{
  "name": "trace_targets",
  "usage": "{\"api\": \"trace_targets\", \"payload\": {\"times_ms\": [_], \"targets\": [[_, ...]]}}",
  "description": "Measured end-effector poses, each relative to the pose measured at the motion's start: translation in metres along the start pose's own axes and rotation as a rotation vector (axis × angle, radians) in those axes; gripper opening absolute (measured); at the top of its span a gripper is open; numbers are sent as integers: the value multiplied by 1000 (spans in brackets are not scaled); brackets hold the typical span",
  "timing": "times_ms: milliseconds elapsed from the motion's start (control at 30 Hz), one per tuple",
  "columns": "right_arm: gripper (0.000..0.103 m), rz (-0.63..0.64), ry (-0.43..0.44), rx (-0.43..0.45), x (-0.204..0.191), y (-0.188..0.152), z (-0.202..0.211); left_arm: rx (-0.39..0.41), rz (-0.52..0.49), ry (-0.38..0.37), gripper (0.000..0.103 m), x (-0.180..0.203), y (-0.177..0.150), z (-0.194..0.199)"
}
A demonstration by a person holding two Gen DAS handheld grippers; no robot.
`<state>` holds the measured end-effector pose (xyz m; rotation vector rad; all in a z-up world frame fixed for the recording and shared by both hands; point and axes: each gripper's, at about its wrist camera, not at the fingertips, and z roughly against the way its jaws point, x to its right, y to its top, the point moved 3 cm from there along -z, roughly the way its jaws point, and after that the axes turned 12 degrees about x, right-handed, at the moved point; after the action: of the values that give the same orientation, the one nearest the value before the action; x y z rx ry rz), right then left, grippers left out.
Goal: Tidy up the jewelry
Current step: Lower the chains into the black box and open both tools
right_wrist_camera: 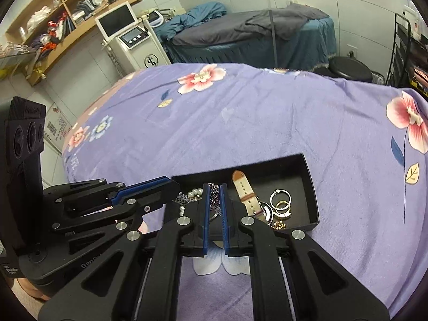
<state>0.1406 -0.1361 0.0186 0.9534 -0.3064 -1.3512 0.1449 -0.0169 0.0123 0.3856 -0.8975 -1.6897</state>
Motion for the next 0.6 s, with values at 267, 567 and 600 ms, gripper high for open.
{"api": "trace_targets", "payload": {"times_ms": [267, 567, 600], "targets": [[8, -12, -27, -56, 10, -22, -16, -49, -30, 18, 8, 2, -16, -18], [9, 5, -83, -25, 17, -18, -12, -43, -78, 54, 24, 5, -15, -19], [13, 21, -104, -24, 17, -18, -11, -39, -82, 68, 34, 4, -14, -17]]}}
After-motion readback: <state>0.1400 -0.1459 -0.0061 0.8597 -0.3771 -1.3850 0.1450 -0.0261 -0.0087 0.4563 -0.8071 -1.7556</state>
